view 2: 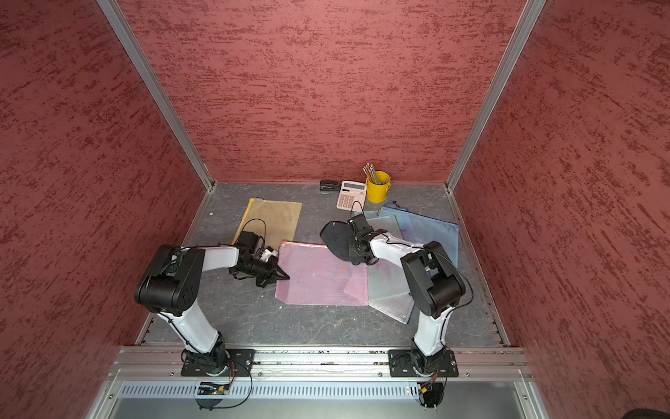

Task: Wipe the document bag
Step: Wipe the dirt from the document bag.

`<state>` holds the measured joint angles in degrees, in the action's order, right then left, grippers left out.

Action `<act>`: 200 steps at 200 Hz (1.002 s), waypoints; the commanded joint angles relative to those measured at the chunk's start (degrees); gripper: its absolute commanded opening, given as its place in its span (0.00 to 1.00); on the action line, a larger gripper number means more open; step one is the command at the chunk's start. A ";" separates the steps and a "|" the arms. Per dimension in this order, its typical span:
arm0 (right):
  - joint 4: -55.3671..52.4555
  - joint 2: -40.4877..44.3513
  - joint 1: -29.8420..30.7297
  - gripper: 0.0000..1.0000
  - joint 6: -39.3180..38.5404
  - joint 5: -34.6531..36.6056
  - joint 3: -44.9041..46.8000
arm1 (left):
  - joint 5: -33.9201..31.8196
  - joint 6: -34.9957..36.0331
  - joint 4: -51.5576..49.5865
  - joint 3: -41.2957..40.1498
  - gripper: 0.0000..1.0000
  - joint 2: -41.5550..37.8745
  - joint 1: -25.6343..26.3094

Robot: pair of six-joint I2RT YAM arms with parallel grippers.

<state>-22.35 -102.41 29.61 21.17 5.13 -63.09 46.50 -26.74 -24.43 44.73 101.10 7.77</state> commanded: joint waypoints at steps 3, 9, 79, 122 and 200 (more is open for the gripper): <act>-2.53 3.81 10.65 0.00 0.98 -1.90 -4.89 | -14.07 0.02 -4.10 -3.01 0.00 3.26 -0.33; -1.56 2.67 13.65 0.00 1.27 -3.63 -6.92 | -14.09 0.10 -4.05 -2.97 0.00 3.44 -0.02; 7.78 -13.71 26.66 0.00 8.10 -9.25 -10.55 | -14.49 -0.14 -3.39 -3.77 0.00 3.61 1.37; 4.77 -5.72 24.01 0.00 14.75 -3.82 9.24 | -16.20 -0.15 -4.90 -3.48 0.00 2.39 1.20; -15.57 14.14 18.21 0.00 23.72 11.12 19.38 | -17.82 -0.50 -3.94 -5.43 0.00 0.22 1.18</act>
<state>-24.05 -89.69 49.54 40.82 9.34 -45.25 44.42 -26.72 -22.92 43.38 99.31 8.80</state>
